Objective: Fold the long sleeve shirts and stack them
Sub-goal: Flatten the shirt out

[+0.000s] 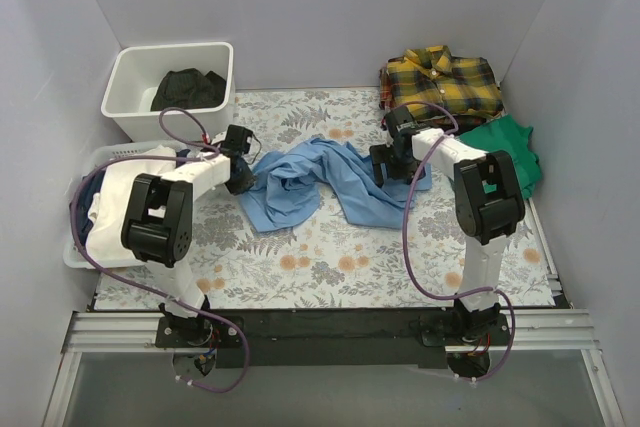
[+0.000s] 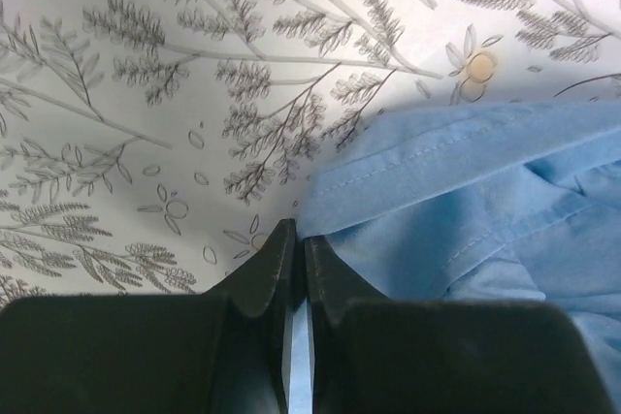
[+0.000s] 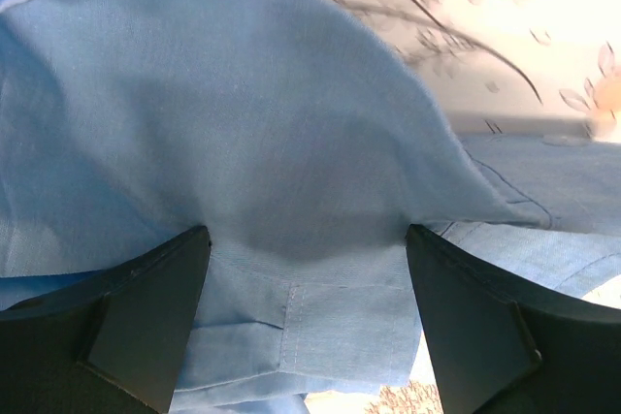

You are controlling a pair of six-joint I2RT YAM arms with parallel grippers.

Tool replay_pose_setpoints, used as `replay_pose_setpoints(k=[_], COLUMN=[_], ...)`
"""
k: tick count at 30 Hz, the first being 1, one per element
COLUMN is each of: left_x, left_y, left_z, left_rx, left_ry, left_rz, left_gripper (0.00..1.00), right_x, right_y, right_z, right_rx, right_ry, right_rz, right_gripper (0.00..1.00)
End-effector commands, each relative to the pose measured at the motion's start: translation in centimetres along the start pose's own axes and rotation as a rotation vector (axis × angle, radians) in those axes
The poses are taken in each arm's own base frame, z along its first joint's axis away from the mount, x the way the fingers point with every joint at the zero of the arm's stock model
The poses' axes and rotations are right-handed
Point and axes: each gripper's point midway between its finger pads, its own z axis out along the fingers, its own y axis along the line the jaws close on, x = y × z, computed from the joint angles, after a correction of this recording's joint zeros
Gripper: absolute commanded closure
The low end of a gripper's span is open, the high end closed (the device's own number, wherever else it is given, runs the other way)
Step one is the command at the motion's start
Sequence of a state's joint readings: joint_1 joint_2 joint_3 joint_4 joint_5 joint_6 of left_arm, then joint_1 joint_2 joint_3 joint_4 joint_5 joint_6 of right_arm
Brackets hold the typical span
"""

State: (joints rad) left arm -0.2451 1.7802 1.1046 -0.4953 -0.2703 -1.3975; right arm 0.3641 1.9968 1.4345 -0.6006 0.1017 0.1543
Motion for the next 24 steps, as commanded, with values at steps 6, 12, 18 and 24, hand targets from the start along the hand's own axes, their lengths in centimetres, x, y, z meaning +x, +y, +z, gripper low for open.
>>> replay_pose_setpoints(k=[6, 12, 18, 24], left_x=[-14.4, -21.6, -23.4, -19.3], left_y=[-3.5, -5.3, -4.7, -2.4], left_z=[-10.1, -22.7, -32.2, -30.5], left_rx=[0.077, 0.289, 0.448, 0.435], left_ry=[-0.381, -0.690, -0.879, -0.768], left_rz=[0.017, 0.031, 0.047, 0.044], left_gripper=[1.00, 1.00, 1.00, 1.00], right_x=[2.5, 0.9, -1.6, -5.0], right_y=[-3.3, -4.7, -3.7, -1.1], right_z=[-4.5, -8.6, -11.9, -11.1], right_rx=[0.034, 0.088, 0.011, -0.126], right_ry=[0.006, -0.136, -0.306, -0.327], right_rz=[0.160, 0.237, 0.239, 0.196], right_gripper=[0.10, 0.10, 0.09, 0.10])
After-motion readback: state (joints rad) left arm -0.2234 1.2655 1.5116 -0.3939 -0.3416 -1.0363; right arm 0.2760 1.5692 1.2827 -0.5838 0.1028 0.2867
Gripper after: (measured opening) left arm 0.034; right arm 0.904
